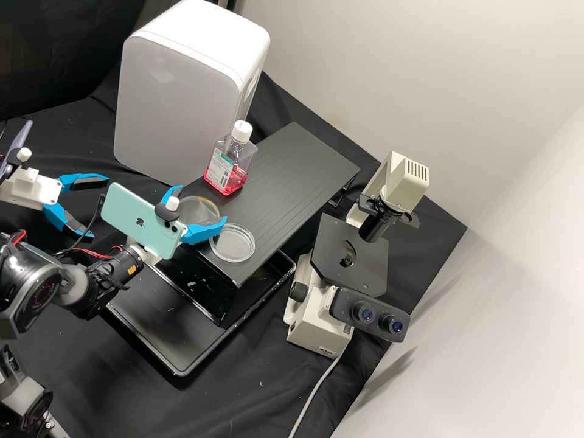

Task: Remove the lid from the petri dish

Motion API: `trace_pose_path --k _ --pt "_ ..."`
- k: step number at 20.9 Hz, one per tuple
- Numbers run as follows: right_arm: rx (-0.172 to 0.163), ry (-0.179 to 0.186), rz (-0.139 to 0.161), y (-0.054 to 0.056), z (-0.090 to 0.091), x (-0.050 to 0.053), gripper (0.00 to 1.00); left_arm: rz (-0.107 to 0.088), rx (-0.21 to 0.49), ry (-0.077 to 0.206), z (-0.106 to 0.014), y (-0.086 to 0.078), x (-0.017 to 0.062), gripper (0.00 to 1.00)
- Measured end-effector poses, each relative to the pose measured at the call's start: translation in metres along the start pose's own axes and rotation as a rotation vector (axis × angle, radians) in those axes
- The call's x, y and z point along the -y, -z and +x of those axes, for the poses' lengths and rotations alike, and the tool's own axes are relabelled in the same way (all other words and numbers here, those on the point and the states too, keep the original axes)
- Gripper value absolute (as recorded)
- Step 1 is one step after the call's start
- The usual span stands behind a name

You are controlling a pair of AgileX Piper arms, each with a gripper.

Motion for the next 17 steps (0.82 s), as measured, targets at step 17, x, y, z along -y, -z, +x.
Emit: trace_pose_path --k 17 --pt "-0.009 -0.040 0.004 0.002 -0.002 -0.010 1.00 0.004 0.000 0.000 0.000 0.000 0.0000 1.00"
